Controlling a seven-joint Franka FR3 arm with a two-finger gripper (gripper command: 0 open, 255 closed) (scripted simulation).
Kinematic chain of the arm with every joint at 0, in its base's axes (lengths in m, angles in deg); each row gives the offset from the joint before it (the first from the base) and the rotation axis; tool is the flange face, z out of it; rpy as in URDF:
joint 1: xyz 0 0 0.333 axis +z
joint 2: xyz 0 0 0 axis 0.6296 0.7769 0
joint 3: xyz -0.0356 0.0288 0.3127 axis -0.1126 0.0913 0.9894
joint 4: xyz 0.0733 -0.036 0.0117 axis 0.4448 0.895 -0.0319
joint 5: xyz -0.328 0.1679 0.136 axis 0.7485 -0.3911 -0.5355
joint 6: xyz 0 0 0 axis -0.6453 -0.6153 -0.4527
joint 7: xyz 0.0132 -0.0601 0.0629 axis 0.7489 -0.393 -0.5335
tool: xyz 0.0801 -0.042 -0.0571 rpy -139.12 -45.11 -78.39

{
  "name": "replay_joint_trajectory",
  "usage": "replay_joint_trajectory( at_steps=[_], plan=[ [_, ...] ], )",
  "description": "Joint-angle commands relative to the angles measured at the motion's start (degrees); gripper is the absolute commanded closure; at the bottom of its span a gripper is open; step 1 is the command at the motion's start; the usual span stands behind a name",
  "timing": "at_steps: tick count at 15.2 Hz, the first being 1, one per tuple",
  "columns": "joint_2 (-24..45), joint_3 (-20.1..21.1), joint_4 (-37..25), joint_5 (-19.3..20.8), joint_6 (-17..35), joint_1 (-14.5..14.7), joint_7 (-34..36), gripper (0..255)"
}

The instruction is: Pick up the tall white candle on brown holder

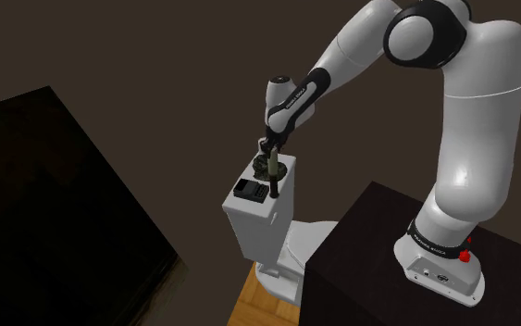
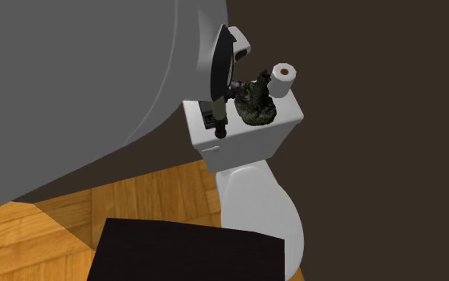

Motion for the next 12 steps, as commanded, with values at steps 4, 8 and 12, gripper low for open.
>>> replay_joint_trajectory(
  at_steps=[4, 8, 12],
  plan=[
    [-2.81, 0.10, -0.36, -0.24, -3.15, -0.09, -0.33, 255],
    [-4.92, 0.18, -0.92, -0.41, -5.82, -0.12, -0.55, 255],
    [-5.99, 0.21, -1.31, -0.50, -7.28, -0.13, -0.66, 255]
  ],
)
